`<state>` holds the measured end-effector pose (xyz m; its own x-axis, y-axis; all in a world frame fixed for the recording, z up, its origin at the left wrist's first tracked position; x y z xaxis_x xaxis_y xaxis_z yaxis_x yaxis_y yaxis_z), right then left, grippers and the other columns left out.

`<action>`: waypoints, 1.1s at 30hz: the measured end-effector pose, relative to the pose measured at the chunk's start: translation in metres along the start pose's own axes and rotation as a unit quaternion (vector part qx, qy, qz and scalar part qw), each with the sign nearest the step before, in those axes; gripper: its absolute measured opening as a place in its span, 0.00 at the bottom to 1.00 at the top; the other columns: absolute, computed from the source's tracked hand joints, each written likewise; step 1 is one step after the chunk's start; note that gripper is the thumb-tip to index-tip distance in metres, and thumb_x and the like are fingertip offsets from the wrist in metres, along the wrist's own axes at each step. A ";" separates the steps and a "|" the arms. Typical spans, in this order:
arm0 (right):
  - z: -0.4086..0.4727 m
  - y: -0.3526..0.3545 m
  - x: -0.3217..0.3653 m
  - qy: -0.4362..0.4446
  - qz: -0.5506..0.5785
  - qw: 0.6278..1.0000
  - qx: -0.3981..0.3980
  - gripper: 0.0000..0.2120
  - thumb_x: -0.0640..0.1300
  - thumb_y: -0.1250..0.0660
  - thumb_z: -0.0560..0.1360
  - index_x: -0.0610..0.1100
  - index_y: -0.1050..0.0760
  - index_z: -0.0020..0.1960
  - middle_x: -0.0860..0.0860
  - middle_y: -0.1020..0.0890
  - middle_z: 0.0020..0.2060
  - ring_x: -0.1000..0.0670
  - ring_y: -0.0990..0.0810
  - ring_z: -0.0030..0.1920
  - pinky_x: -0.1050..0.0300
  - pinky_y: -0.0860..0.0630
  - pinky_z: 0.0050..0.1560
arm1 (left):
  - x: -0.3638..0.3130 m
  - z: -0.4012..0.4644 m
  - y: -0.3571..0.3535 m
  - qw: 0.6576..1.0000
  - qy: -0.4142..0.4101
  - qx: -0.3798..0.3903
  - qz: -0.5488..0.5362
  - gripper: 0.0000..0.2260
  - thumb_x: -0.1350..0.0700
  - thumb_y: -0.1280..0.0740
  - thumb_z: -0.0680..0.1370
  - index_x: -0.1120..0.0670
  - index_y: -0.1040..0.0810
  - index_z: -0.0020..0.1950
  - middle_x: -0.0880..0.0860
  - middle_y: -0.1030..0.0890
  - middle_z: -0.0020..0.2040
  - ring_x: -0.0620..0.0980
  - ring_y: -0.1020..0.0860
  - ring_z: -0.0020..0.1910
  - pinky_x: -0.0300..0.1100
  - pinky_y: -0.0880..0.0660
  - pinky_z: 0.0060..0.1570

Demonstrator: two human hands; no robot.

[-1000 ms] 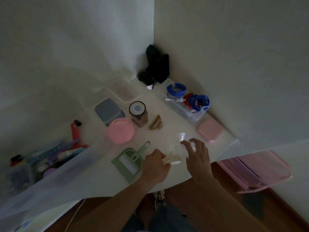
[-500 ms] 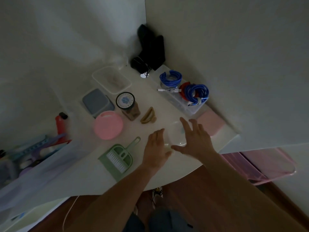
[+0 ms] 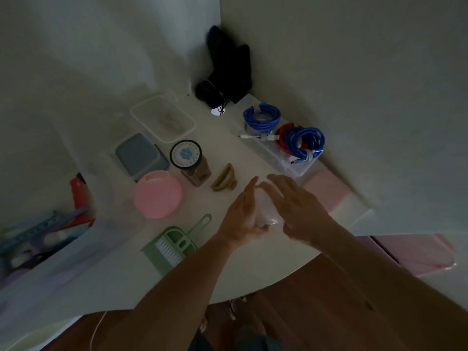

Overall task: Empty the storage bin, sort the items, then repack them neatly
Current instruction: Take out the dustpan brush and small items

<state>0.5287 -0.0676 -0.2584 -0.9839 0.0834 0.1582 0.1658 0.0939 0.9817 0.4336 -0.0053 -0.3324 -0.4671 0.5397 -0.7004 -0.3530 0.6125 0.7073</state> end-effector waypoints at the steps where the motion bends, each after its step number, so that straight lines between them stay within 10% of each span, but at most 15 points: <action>1: -0.005 0.005 -0.008 -0.037 0.058 0.998 -0.017 0.47 0.39 0.21 0.59 0.46 0.41 0.72 0.47 0.38 0.71 0.44 0.23 0.57 0.55 0.18 0.41 | 0.000 0.000 0.002 1.000 0.001 0.000 -0.005 0.55 0.50 0.21 0.65 0.57 0.55 0.80 0.53 0.33 0.74 0.52 0.31 0.70 0.40 0.34 0.69; 3: -0.023 0.008 -0.026 -0.129 0.183 0.973 -0.061 0.48 0.39 0.21 0.58 0.47 0.43 0.70 0.49 0.40 0.67 0.48 0.22 0.46 0.57 0.19 0.34 | 0.001 -0.001 0.008 1.000 0.017 -0.012 -0.024 0.54 0.52 0.22 0.67 0.56 0.56 0.80 0.54 0.37 0.76 0.53 0.34 0.73 0.46 0.33 0.71; 7: -0.073 -0.034 -0.031 -0.285 0.381 0.869 -0.132 0.49 0.38 0.18 0.58 0.46 0.46 0.69 0.49 0.28 0.63 0.49 0.22 0.57 0.53 0.22 0.55 | 0.005 -0.014 0.019 0.993 0.076 -0.049 -0.073 0.55 0.45 0.22 0.68 0.55 0.58 0.81 0.55 0.46 0.80 0.51 0.42 0.77 0.45 0.38 0.74; 11: -0.095 -0.079 -0.014 -0.385 0.456 0.790 -0.138 0.48 0.40 0.19 0.62 0.51 0.47 0.70 0.47 0.24 0.61 0.49 0.19 0.54 0.47 0.20 0.55 | -0.016 -0.049 0.041 0.985 0.050 -0.155 -0.060 0.38 0.54 0.24 0.72 0.57 0.40 0.77 0.54 0.35 0.73 0.48 0.33 0.71 0.40 0.32 0.69; 15: -0.085 -0.088 -0.013 -0.438 0.321 0.834 -0.097 0.50 0.51 0.18 0.61 0.49 0.42 0.74 0.47 0.32 0.62 0.45 0.24 0.57 0.45 0.20 0.49 | -0.031 -0.093 0.025 0.988 -0.018 -0.131 0.073 0.17 0.64 0.32 0.74 0.55 0.26 0.62 0.53 0.28 0.62 0.50 0.28 0.62 0.42 0.26 0.61; 19: -0.082 -0.080 -0.006 -0.460 0.216 0.860 -0.049 0.50 0.56 0.20 0.63 0.48 0.45 0.76 0.44 0.37 0.65 0.42 0.29 0.61 0.47 0.22 0.45 | -0.010 -0.109 -0.003 0.988 0.021 -0.022 0.153 0.25 0.61 0.30 0.72 0.59 0.27 0.69 0.56 0.29 0.70 0.54 0.30 0.69 0.46 0.28 0.67; 23: -0.077 -0.054 0.028 -0.322 0.220 0.903 -0.178 0.27 0.45 0.26 0.71 0.49 0.31 0.67 0.50 0.28 0.60 0.48 0.24 0.54 0.51 0.21 0.44 | -0.006 -0.112 -0.004 0.970 0.039 0.023 0.239 0.35 0.60 0.24 0.64 0.65 0.28 0.70 0.63 0.28 0.70 0.59 0.28 0.70 0.50 0.29 0.68; 27: -0.048 -0.062 0.070 -0.177 0.191 0.959 -0.110 0.20 0.41 0.30 0.74 0.47 0.26 0.64 0.52 0.22 0.59 0.49 0.23 0.54 0.53 0.21 0.48 | -0.008 -0.127 0.020 0.977 0.035 0.007 0.209 0.34 0.61 0.21 0.63 0.62 0.26 0.68 0.61 0.24 0.67 0.57 0.23 0.64 0.47 0.26 0.65; 33: -0.025 -0.079 0.086 -0.236 0.209 0.949 -0.019 0.21 0.42 0.29 0.73 0.47 0.26 0.65 0.49 0.27 0.60 0.46 0.21 0.55 0.51 0.20 0.52 | -0.004 -0.171 0.090 0.986 0.027 -0.098 0.133 0.25 0.67 0.27 0.70 0.58 0.25 0.66 0.56 0.22 0.63 0.53 0.22 0.59 0.46 0.22 0.59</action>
<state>0.4295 -0.0926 -0.3195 -0.6922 0.5409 0.4778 0.5234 -0.0796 0.8483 0.2648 -0.0507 -0.2494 -0.6048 0.6317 -0.4849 -0.3586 0.3275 0.8741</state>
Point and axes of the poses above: each hand's wrist, its own z-axis towards the middle knuckle, its own y-axis out of the back of the hand, x = y × z, the point moved 7 cm from there along z, towards the middle knuckle
